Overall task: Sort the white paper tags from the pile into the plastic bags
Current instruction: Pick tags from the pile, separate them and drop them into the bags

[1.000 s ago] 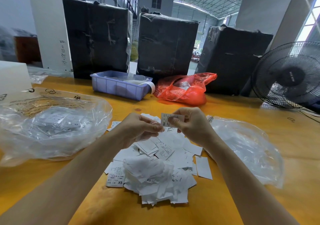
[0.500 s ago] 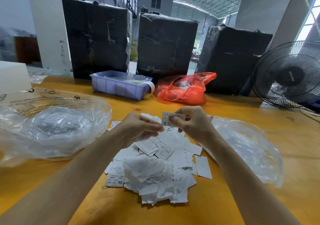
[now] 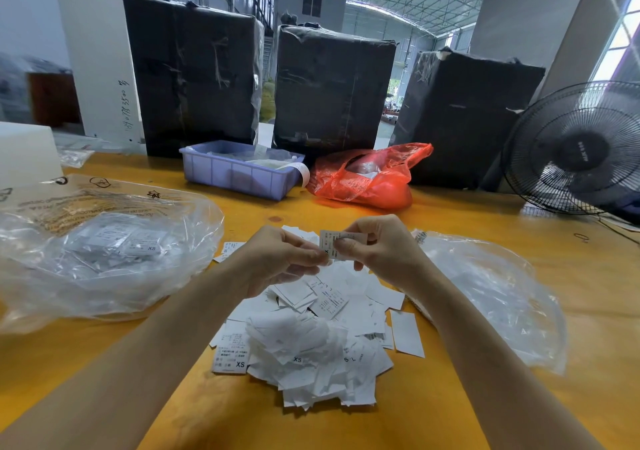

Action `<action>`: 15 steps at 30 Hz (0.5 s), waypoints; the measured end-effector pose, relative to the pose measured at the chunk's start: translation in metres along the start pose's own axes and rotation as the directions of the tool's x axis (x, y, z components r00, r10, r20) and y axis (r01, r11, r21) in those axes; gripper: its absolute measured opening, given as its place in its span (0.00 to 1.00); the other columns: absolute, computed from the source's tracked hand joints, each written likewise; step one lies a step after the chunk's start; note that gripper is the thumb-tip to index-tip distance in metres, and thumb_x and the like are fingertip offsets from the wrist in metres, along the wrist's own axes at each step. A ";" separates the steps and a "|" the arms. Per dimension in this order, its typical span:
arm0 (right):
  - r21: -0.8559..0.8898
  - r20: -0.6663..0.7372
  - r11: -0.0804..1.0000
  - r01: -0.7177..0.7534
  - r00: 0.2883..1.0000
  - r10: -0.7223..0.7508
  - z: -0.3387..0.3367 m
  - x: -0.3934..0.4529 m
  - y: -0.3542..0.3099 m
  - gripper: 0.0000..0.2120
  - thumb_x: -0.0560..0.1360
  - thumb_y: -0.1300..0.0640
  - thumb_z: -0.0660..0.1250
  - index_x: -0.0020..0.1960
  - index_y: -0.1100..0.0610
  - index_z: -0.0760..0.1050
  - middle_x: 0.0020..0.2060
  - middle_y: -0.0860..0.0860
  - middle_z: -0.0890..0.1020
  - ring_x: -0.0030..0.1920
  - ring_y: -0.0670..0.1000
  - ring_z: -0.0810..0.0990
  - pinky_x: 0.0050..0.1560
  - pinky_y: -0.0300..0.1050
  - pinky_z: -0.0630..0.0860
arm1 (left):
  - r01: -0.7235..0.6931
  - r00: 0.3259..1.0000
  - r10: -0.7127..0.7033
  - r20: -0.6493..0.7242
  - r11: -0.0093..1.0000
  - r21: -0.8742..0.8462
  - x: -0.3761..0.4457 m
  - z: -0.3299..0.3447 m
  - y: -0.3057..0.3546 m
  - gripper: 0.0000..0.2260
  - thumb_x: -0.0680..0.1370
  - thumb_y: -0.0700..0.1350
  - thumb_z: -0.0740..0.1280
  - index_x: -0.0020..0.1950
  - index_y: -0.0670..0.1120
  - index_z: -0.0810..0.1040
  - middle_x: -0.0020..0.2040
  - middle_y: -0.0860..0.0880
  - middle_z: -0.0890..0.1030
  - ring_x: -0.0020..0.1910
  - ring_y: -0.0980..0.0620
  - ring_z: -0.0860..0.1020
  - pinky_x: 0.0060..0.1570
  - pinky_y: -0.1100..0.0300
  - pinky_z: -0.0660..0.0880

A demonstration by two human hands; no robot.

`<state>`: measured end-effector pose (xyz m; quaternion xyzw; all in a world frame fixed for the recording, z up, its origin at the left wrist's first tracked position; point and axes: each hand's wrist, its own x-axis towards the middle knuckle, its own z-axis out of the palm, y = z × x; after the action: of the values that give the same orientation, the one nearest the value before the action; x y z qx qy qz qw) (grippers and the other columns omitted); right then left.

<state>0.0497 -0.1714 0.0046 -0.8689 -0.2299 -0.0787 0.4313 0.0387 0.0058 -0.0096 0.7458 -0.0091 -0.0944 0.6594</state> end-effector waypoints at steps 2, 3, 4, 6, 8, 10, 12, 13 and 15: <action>0.033 0.083 0.998 -0.053 0.995 0.050 -0.002 -0.002 -0.001 0.03 0.74 0.60 0.70 0.42 0.60 0.80 0.29 0.47 0.80 0.25 0.40 0.74 0.27 0.31 0.69 | -0.002 1.000 0.002 0.023 1.000 0.006 0.000 0.001 -0.001 0.08 0.68 0.40 0.75 0.45 0.40 0.83 0.38 0.47 0.84 0.33 0.59 0.82 0.39 0.64 0.74; 0.037 0.129 0.996 -0.079 0.989 0.073 -0.003 -0.002 -0.001 0.04 0.74 0.60 0.70 0.42 0.60 0.79 0.28 0.45 0.79 0.25 0.39 0.73 0.26 0.31 0.68 | -0.003 0.999 0.003 0.032 1.000 0.004 0.001 0.002 -0.001 0.08 0.69 0.41 0.74 0.45 0.40 0.83 0.36 0.48 0.84 0.34 0.58 0.82 0.39 0.64 0.73; 0.028 0.171 0.994 -0.103 0.980 0.097 -0.004 -0.003 -0.002 0.03 0.73 0.59 0.71 0.43 0.59 0.79 0.28 0.45 0.79 0.25 0.39 0.73 0.26 0.31 0.68 | -0.004 0.999 0.004 0.037 1.000 -0.001 0.001 0.003 -0.001 0.08 0.69 0.42 0.74 0.45 0.41 0.83 0.35 0.49 0.84 0.34 0.58 0.81 0.39 0.64 0.73; -0.009 0.236 0.990 -0.140 0.962 0.139 -0.006 -0.003 -0.003 0.03 0.73 0.60 0.70 0.46 0.56 0.77 0.33 0.48 0.78 0.30 0.41 0.74 0.31 0.33 0.71 | -0.006 1.000 0.007 0.025 1.000 -0.025 0.002 0.004 -0.002 0.08 0.70 0.44 0.73 0.44 0.41 0.82 0.32 0.49 0.83 0.33 0.58 0.81 0.39 0.63 0.73; -0.033 0.273 0.987 -0.156 0.949 0.159 -0.005 -0.003 -0.004 0.10 0.73 0.62 0.71 0.51 0.53 0.75 0.39 0.50 0.78 0.35 0.45 0.75 0.38 0.39 0.74 | -0.008 1.000 0.008 0.009 0.999 -0.046 0.003 0.004 -0.003 0.09 0.71 0.46 0.72 0.44 0.40 0.82 0.33 0.48 0.83 0.32 0.57 0.81 0.37 0.63 0.72; -0.046 0.286 0.986 -0.158 0.944 0.165 -0.004 -0.004 -0.005 0.17 0.72 0.64 0.72 0.55 0.50 0.72 0.41 0.50 0.79 0.36 0.46 0.76 0.40 0.42 0.76 | -0.009 1.000 0.010 0.014 0.999 -0.040 0.002 0.005 -0.003 0.12 0.70 0.49 0.71 0.43 0.41 0.82 0.34 0.48 0.84 0.32 0.55 0.81 0.36 0.63 0.72; -0.055 0.296 0.983 -0.173 0.938 0.182 -0.005 -0.004 -0.005 0.21 0.70 0.64 0.73 0.57 0.50 0.70 0.41 0.51 0.80 0.34 0.46 0.77 0.43 0.46 0.78 | -0.011 1.000 0.012 0.025 0.999 -0.034 0.001 0.006 -0.003 0.15 0.66 0.52 0.70 0.43 0.41 0.82 0.36 0.47 0.85 0.32 0.55 0.81 0.35 0.63 0.73; -0.054 0.294 0.981 -0.187 0.936 0.195 -0.005 -0.004 -0.005 0.23 0.69 0.64 0.74 0.58 0.51 0.70 0.41 0.52 0.80 0.34 0.47 0.78 0.44 0.48 0.79 | -0.017 0.999 0.018 0.028 0.999 -0.034 0.000 0.007 -0.003 0.17 0.65 0.53 0.69 0.43 0.41 0.82 0.36 0.47 0.85 0.32 0.55 0.81 0.35 0.63 0.74; -0.042 0.275 0.975 -0.218 0.936 0.221 -0.007 -0.004 -0.004 0.24 0.68 0.65 0.75 0.59 0.53 0.70 0.41 0.54 0.81 0.33 0.47 0.79 0.46 0.49 0.80 | -0.050 0.998 0.051 0.032 0.998 -0.032 0.000 0.007 -0.003 0.18 0.65 0.54 0.69 0.42 0.40 0.82 0.35 0.47 0.84 0.31 0.55 0.80 0.34 0.65 0.76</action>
<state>0.0449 -0.1757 0.0102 -0.8938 -0.1894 0.0915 0.3961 0.0374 -0.0012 -0.0130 0.7332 -0.0371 -0.0902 0.6730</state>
